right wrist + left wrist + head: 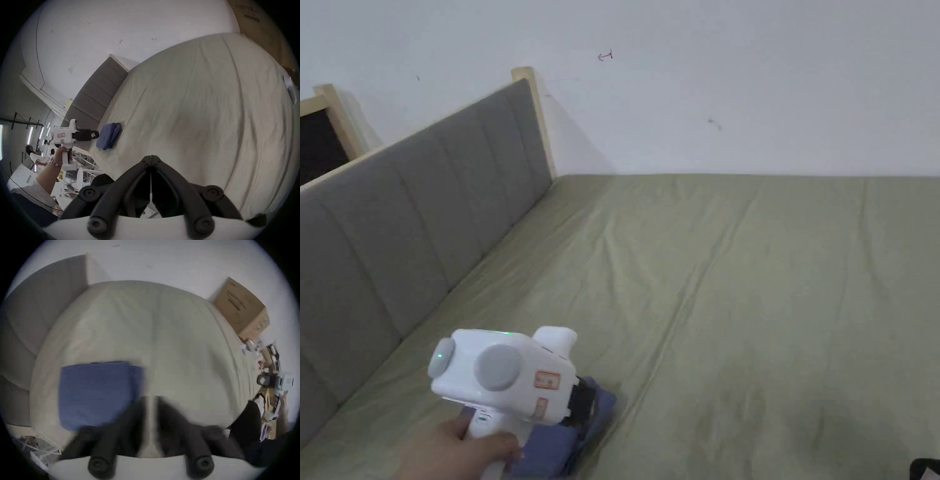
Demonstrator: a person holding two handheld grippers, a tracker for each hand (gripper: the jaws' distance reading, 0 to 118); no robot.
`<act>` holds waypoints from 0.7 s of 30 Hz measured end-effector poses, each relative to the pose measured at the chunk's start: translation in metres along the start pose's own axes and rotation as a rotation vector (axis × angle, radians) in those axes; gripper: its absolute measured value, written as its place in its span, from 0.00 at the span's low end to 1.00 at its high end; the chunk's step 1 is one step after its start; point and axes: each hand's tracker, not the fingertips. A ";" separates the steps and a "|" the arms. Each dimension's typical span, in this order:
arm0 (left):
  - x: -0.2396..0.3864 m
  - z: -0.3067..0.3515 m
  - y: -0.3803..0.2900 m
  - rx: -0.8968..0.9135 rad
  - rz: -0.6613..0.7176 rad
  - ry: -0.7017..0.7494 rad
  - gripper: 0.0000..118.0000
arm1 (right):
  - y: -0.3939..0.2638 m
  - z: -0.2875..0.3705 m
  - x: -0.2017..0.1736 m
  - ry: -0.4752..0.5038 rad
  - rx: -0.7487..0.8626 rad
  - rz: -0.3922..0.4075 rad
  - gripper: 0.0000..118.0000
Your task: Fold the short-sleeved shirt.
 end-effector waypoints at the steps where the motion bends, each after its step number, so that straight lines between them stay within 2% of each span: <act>1: 0.020 0.000 0.003 -0.001 -0.002 0.004 0.00 | 0.003 0.007 -0.005 -0.031 0.028 0.014 0.00; 4: 0.078 0.006 0.014 0.102 0.019 -0.159 0.00 | 0.012 0.028 -0.017 -0.072 0.091 0.053 0.00; 6: 0.114 0.022 0.023 0.239 0.041 -0.152 0.00 | 0.016 0.047 -0.031 -0.152 0.218 0.116 0.00; 9: 0.161 0.053 0.033 0.532 -0.034 -0.036 0.00 | 0.020 0.075 -0.048 -0.211 0.467 0.242 0.00; 10: 0.176 0.062 0.035 0.651 -0.089 0.049 0.00 | 0.020 0.083 -0.053 -0.234 0.551 0.283 0.00; 13: 0.209 0.084 0.029 0.956 -0.155 0.246 0.00 | 0.023 0.093 -0.060 -0.292 0.713 0.346 0.00; 15: 0.224 0.092 0.024 1.048 -0.130 0.247 0.00 | 0.026 0.095 -0.063 -0.328 0.782 0.376 0.00; 18: 0.236 0.096 0.022 1.068 -0.109 0.227 0.00 | 0.024 0.096 -0.065 -0.372 0.894 0.388 0.00; 19: 0.239 0.097 0.022 1.072 -0.110 0.229 0.01 | 0.025 0.097 -0.064 -0.380 0.915 0.383 0.03; 20: 0.241 0.097 0.021 1.073 -0.111 0.230 0.05 | 0.025 0.097 -0.064 -0.379 0.916 0.377 0.22; 21: 0.243 0.097 0.020 1.076 -0.108 0.233 0.16 | 0.024 0.097 -0.064 -0.381 0.920 0.374 0.47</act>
